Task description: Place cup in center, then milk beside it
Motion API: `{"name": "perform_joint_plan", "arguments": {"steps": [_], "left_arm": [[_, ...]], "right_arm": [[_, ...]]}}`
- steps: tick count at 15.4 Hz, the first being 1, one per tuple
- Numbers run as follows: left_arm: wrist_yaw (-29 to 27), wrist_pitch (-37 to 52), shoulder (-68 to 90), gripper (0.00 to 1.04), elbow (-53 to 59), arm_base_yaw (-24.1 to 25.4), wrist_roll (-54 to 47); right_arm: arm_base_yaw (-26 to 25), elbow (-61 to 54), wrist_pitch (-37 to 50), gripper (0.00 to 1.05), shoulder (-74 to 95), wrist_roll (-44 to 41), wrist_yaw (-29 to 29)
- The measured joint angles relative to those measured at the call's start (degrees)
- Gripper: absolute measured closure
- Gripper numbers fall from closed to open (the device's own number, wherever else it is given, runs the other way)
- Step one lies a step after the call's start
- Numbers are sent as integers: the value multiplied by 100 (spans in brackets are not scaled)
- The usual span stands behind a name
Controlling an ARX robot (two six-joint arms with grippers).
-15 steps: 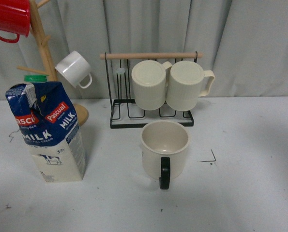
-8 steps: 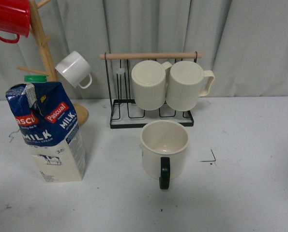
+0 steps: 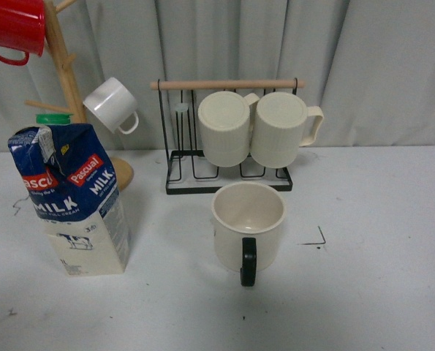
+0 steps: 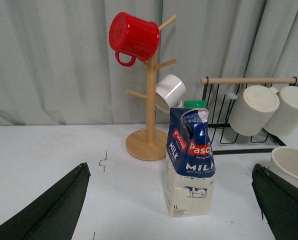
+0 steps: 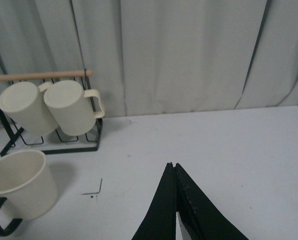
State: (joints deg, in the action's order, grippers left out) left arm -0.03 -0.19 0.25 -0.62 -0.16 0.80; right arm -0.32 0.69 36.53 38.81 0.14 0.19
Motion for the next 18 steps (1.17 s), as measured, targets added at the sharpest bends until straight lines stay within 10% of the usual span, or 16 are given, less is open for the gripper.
{"name": "perform_joint_plan", "arguments": {"steps": [18], "left_arm": [[2, 0, 0, 7, 0, 0, 0]], "right_arm": [[0, -2, -2671, 103, -2909, 0, -2]]}}
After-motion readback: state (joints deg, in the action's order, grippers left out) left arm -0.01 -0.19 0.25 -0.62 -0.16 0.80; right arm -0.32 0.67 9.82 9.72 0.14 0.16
